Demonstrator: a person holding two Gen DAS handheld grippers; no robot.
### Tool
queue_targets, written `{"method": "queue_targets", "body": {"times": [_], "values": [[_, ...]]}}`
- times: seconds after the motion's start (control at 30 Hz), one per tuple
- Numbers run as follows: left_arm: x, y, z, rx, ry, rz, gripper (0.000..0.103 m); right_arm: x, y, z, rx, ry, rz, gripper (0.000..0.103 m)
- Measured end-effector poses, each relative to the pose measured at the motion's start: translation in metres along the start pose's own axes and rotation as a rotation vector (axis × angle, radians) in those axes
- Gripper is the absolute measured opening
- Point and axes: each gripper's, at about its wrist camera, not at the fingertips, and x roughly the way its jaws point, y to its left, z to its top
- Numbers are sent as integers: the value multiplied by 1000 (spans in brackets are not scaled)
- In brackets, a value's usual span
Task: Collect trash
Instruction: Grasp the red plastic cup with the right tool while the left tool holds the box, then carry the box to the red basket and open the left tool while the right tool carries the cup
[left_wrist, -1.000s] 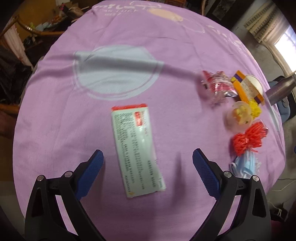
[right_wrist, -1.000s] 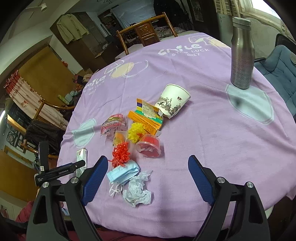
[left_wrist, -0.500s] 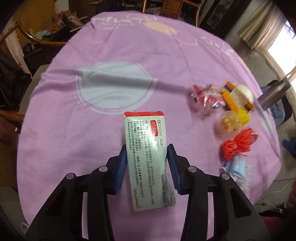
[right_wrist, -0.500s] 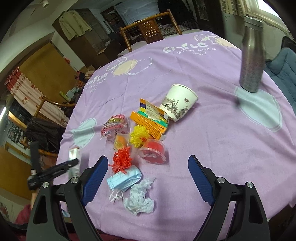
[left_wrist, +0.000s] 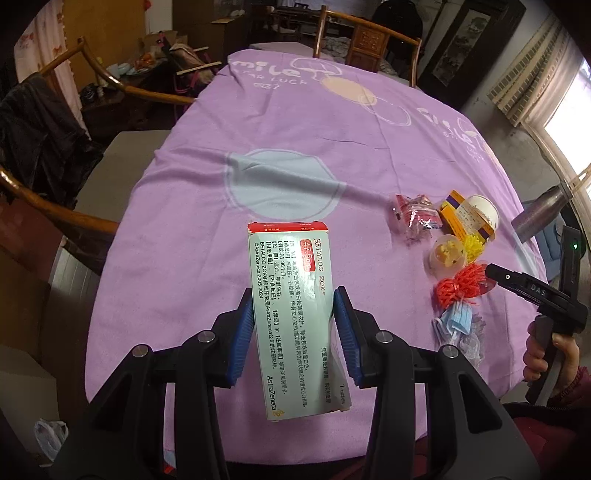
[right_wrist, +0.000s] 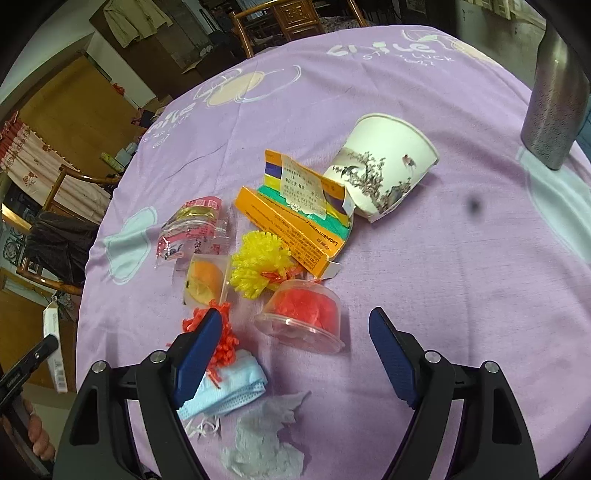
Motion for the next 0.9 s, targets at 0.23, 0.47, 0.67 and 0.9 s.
{"method": "queue_targets", "body": {"times": [0.23,0.47,0.67,0.9], "values": [[-7,6,1,-19,-21,3,43,-7,-8,0,73,-58,58,55],[-11,6,16,-11,-60,-60,43,-82,17,7,-3,-253,78,55],[-21,21,16,-29,-93,-74,43,-88,43,-2,-40,-223,115,55],[-45,81,-16,-154,-119,-22,43,-76,99,-12,-139,-153,168,55]]}}
